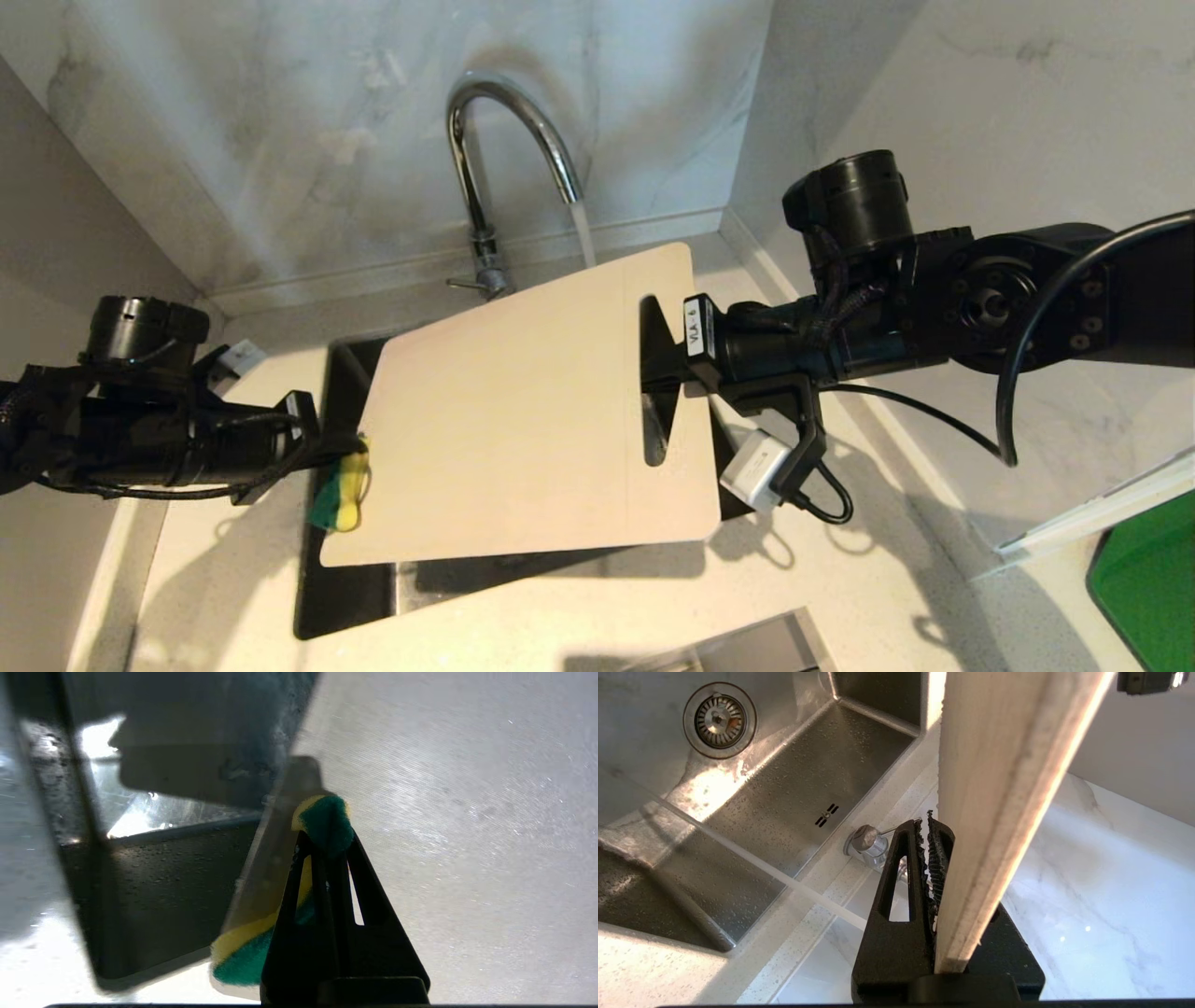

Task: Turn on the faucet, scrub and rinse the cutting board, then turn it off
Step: Scrub the cutting board underwater

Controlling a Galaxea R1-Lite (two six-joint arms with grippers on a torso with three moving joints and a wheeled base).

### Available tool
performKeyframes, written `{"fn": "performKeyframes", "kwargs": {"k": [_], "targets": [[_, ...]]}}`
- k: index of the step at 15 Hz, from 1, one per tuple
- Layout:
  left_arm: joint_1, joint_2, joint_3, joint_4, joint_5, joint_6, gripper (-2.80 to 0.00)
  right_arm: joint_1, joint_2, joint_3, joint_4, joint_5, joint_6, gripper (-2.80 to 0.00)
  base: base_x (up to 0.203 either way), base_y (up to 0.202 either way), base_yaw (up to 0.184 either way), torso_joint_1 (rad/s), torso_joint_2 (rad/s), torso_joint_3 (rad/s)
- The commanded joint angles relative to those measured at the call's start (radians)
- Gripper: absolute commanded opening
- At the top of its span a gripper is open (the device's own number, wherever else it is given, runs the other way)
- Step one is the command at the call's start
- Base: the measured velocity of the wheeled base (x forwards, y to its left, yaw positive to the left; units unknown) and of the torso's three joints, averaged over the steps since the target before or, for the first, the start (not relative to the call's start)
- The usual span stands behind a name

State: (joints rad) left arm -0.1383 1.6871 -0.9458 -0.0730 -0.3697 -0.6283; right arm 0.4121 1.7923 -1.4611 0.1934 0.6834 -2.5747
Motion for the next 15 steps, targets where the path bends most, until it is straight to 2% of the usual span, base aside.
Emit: {"fn": "performKeyframes", "kwargs": {"k": [1,4,7,9,10,11,13,15], "targets": [[0.029,-0.007,0.010,-0.001,-0.011,-0.002,-2.80,-0.001,0.002,0.001,0.001,0.002,-0.015,-2.80,0.000,0.000,0.000,0.000,0.00,0.000],[-0.001,-0.043,-0.014,0.004,-0.047,-0.015,-2.80,-0.003,0.005,0.002,0.001,0.003,-0.003,-2.80,0.000,0.000,0.000,0.000,0.00,0.000],[-0.142,-0.081,-0.122,0.063,-0.046,-0.119,-2.80,-0.011,0.014,0.004,-0.020,0.002,0.000,-2.80,0.000,0.000,0.000,0.000,0.00,0.000],[-0.273,-0.088,-0.212,0.099,-0.042,-0.213,-2.80,-0.019,0.023,0.006,-0.043,0.002,0.026,-2.80,0.000,0.000,0.000,0.000,0.00,0.000],[-0.337,-0.086,-0.245,0.105,-0.029,-0.239,-2.80,-0.019,0.027,0.007,-0.055,0.002,0.030,-2.80,0.000,0.000,0.000,0.000,0.00,0.000],[-0.404,-0.074,-0.280,0.104,0.001,-0.254,-2.80,-0.019,0.028,0.013,-0.057,0.002,0.037,-2.80,0.000,0.000,0.000,0.000,0.00,0.000],[-0.523,-0.014,-0.366,0.104,0.107,-0.264,-2.80,-0.021,0.027,0.024,-0.061,0.002,0.050,-2.80,0.000,0.000,0.000,0.000,0.00,0.000],[-0.611,0.051,-0.397,0.104,0.210,-0.244,-2.80,-0.025,0.030,0.025,-0.063,0.002,0.050,-2.80,0.000,0.000,0.000,0.000,0.00,0.000]]}}
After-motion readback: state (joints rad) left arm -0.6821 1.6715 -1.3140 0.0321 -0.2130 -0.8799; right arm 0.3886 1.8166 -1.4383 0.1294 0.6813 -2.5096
